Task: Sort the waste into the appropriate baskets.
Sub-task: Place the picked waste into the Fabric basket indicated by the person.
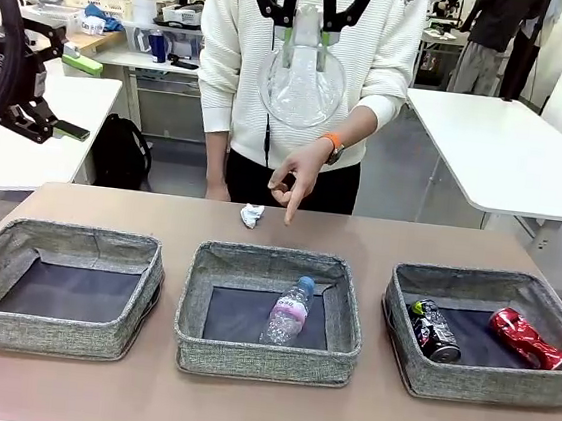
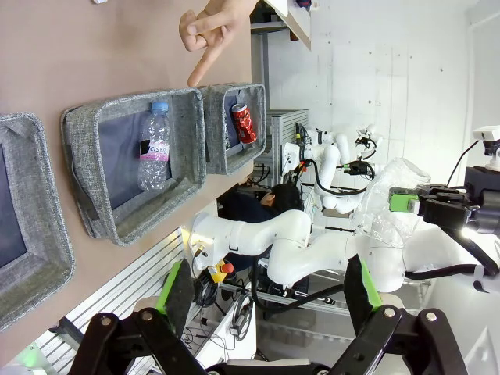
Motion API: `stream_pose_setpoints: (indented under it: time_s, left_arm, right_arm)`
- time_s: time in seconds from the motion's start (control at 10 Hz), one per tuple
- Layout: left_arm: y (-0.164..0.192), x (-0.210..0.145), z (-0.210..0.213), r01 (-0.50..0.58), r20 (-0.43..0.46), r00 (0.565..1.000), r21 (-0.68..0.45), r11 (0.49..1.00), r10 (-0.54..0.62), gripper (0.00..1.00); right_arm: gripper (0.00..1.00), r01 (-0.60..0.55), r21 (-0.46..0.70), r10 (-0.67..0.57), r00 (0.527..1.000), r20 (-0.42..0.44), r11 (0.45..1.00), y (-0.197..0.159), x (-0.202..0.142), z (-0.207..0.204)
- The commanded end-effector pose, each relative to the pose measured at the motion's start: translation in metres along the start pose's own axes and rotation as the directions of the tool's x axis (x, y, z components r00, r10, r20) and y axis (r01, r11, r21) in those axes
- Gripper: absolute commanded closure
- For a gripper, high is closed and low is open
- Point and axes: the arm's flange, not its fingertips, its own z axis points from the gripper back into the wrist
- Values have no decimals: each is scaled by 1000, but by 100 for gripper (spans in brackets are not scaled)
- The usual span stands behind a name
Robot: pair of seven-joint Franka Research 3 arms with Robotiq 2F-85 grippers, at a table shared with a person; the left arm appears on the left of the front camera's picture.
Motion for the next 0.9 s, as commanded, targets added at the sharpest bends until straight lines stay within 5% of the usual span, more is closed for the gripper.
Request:
stream_pose_setpoints:
  time_s: [0.0, 0.3, 0.8]
  left_arm:
    - [-3, -2, 2, 2, -2, 1000, -2, 1000, -2, 0]
    - [-3, -2, 2, 2, -2, 1000, -2, 1000, -2, 0]
    - [-3, -2, 2, 2, -2, 1000, -2, 1000, -2, 0]
  right_arm:
    - [69, 3, 3, -3, 1000, 2, 1000, 0, -1, 1]
    - [69, -37, -3, 38, 999, 39, 999, -2, -8, -17]
    - [69, -29, 121, 12, 990, 139, 992, -38, -81, -148]
